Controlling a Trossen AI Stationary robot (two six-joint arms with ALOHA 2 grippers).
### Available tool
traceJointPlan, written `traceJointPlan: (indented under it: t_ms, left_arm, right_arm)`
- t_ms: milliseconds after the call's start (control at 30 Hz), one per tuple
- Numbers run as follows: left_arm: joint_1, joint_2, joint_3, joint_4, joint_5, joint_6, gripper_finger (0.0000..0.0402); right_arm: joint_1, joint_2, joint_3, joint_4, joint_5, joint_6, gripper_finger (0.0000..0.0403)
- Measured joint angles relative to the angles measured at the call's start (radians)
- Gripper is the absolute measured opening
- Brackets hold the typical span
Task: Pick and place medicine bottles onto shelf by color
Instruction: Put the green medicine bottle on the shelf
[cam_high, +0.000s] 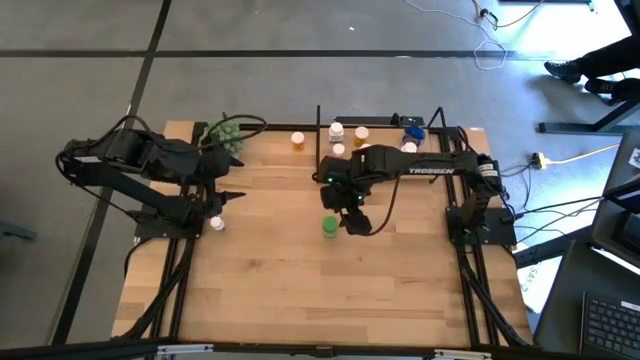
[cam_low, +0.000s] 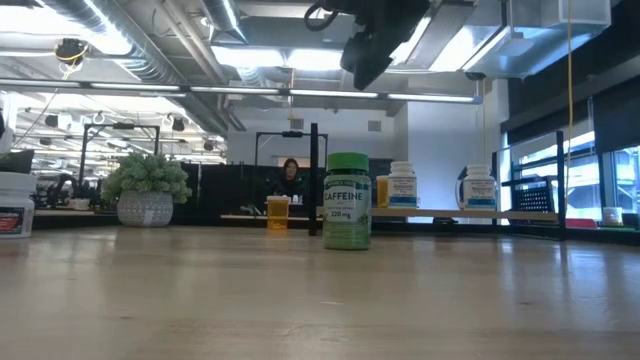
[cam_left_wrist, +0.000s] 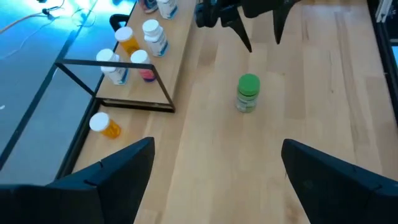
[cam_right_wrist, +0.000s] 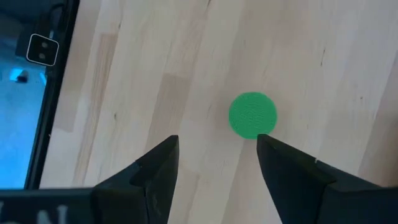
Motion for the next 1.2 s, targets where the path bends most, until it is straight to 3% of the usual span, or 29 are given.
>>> traceJointPlan:
  t_ms: [1067,1200]
  left_arm:
    - [0.0,0.0,0.0,0.0,0.0,-0.007,0.0346]
    - [0.0,0.0,0.001,0.0,0.0,-0.007,0.0346]
  right_arm:
    - [0.0,0.0,0.0,0.05,0.0,0.001,0.0218]
    - [0.0,-0.001,0.0,0.053,0.051,0.033,0.0218]
